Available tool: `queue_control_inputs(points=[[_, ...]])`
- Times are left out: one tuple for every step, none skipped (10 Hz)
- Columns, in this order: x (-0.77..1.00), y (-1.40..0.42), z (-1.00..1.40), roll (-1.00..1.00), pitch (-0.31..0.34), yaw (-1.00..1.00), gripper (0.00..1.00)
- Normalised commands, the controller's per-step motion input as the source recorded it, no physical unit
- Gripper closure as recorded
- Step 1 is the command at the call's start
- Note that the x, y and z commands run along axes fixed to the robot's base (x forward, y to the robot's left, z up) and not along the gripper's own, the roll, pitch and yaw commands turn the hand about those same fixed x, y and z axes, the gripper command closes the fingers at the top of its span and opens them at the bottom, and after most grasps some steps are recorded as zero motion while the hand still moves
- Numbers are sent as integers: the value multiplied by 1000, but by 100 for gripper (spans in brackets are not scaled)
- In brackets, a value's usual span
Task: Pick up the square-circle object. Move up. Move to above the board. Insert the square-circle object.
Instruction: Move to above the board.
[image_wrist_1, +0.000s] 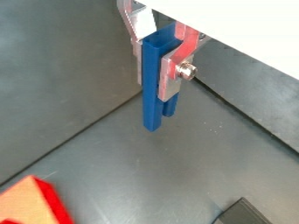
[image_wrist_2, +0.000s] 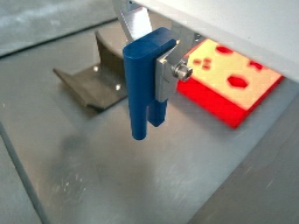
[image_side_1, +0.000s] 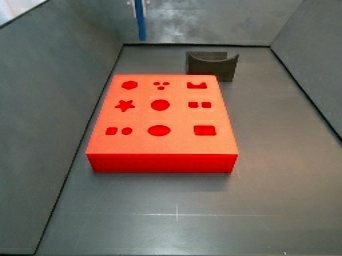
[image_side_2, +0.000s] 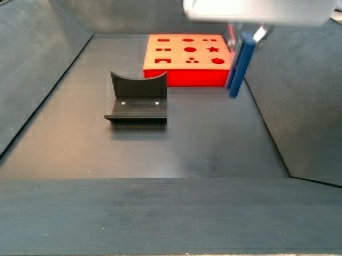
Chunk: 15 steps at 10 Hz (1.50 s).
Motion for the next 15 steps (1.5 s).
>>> queue_control_inputs(points=[[-19,-207,1000,-126,-6,94,100],[-18,-199,1000,-92,17,67,100],[-15,-186,1000,-46,39,47,100],[-14,-178,1000,-25,54,42,100],[-7,-153,1000,20,87,32,100],[-4,-141,1000,35,99,30,100],[-2,-122,1000,54,110,28,100],[-2,-97,1000,76,113,25,100],[-2,-83,1000,88,113,25,100],[-2,-58,860,90,109,25,100],[-2,-31,668,84,107,22,100],[1,-21,522,74,101,21,100],[2,-16,425,67,101,19,100],[4,-6,178,67,102,19,100],[285,-1000,52,511,601,-481,100]])
